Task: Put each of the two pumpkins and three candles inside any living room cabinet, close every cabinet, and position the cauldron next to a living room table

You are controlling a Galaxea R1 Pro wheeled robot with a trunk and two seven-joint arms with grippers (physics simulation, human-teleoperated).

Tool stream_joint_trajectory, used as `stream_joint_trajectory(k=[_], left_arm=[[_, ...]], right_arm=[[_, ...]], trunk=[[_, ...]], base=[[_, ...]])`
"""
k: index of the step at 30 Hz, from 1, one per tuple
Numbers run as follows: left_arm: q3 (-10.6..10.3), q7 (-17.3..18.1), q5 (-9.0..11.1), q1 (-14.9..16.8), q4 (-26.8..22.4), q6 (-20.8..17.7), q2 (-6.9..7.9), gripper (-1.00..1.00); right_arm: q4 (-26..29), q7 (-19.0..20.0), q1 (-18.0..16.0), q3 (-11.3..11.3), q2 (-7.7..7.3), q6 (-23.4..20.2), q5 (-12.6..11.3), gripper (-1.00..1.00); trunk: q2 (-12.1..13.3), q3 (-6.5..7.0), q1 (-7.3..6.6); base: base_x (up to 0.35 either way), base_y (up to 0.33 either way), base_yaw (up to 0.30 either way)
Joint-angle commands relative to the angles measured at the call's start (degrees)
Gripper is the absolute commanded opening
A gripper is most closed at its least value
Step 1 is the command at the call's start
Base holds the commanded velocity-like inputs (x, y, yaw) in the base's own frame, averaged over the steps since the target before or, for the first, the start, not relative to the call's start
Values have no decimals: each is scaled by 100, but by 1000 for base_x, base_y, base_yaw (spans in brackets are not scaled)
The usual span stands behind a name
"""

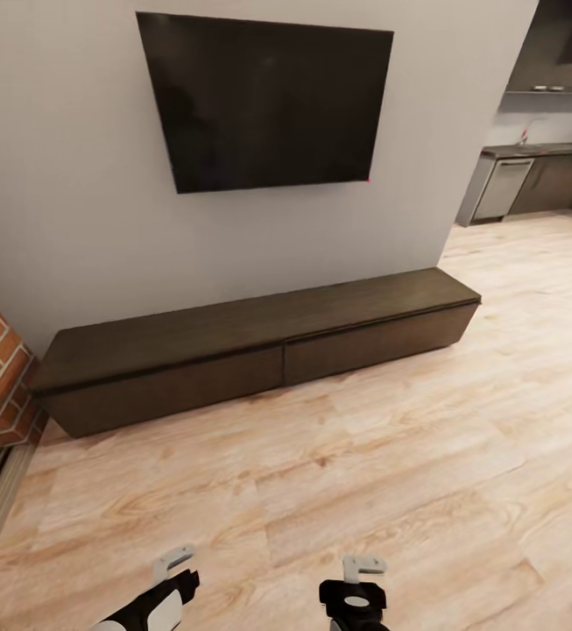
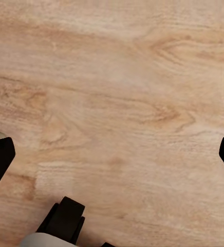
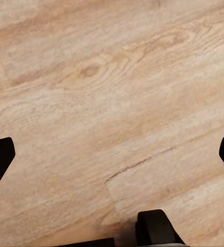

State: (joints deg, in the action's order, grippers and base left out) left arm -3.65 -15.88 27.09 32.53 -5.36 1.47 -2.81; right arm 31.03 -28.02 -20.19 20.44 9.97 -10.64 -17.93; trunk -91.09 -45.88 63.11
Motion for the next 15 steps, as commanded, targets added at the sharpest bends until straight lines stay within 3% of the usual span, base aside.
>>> stream_joint_trajectory(k=[1, 7, 15], left_arm=[[-40, -21, 51, 5, 3, 14, -4, 100], [-42, -7, 51, 7, 6, 11, -9, 100], [-48, 6, 50, 6, 18, 20, -57, 100]], right_arm=[[11, -110, -2, 38, -1, -35, -35, 100], [9, -216, -2, 36, 2, -35, -28, 100], [2, -332, -2, 38, 2, 191, -35, 100]], trunk=[[-2, 0, 1], [-2, 32, 1], [-2, 81, 1]], base=[[160, -1, 284], [138, 0, 280], [16, 0, 266]])
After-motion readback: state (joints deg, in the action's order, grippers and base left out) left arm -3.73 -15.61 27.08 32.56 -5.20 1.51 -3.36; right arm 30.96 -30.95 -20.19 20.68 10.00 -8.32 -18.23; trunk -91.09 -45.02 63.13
